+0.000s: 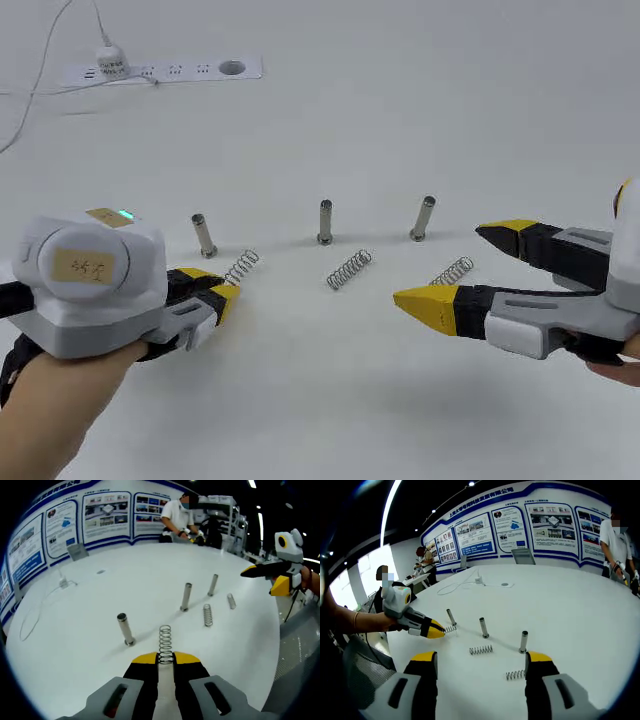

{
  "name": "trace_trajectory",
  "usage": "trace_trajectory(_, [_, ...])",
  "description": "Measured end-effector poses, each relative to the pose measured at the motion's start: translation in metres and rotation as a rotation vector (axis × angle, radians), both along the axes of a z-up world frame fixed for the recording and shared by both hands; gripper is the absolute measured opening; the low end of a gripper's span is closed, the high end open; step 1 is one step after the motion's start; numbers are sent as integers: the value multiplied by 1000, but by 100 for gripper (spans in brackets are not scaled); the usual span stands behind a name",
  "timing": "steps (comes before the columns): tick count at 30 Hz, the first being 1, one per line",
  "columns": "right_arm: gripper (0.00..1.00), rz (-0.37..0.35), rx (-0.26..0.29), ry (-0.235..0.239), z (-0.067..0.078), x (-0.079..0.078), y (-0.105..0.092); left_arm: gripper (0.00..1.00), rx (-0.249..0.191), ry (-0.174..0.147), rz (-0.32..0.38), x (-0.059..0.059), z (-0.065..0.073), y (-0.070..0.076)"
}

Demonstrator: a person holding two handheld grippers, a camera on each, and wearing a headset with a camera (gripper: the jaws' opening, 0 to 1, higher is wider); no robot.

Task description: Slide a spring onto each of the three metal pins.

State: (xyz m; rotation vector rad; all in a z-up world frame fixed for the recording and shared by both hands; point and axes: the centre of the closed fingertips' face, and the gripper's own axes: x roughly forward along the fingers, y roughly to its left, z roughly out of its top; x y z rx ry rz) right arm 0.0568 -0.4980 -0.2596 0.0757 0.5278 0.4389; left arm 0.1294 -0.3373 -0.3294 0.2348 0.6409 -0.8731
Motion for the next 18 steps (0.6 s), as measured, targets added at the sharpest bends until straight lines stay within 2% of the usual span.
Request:
trace_trajectory(8, [69,-20,75,-7,8,4,13,10,-144,-25,-15,-11,23,-4])
trace_trajectory(12, [66,-29,120,0,10,6,19,10,-168,-51,-27,-17,32,-5])
trace_trajectory(14, [64,-34,152,-2,13,7,24,10,-202,-79,-40,-19,40,-8])
trace_trajectory(15, [63,-34,161,-1,14,7,25,10,-209,-80,-43,-21,42,-9])
trace_trajectory(18, [61,-46,204,-7,19,10,31,10,-215,-107,-68,-27,48,-10])
